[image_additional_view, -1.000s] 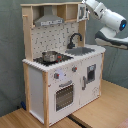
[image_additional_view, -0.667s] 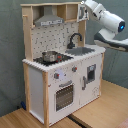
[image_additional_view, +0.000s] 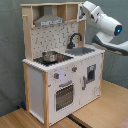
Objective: Play with the kitchen
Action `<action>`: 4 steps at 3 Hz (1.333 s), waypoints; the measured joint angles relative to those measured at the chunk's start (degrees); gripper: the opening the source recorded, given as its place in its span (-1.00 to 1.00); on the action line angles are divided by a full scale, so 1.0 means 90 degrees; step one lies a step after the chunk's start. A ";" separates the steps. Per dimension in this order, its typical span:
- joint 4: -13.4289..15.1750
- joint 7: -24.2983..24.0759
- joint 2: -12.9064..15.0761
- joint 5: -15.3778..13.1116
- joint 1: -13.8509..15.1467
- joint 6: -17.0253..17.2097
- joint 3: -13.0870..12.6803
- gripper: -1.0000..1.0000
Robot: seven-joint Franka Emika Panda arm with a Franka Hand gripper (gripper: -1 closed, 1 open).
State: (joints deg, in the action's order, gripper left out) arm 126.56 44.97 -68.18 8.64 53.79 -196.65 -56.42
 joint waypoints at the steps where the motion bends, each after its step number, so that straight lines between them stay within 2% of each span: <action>1: -0.0016 -0.0576 -0.0237 0.0006 0.0181 0.0094 -0.0072 1.00; 2: -0.0047 -0.1141 -0.0468 0.0007 0.0351 0.0229 -0.0117 1.00; 4: -0.0259 -0.2610 -0.1042 0.0007 0.0796 0.0856 -0.0152 1.00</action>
State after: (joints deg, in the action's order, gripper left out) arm 124.22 21.48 -77.55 8.71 60.95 -188.95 -57.79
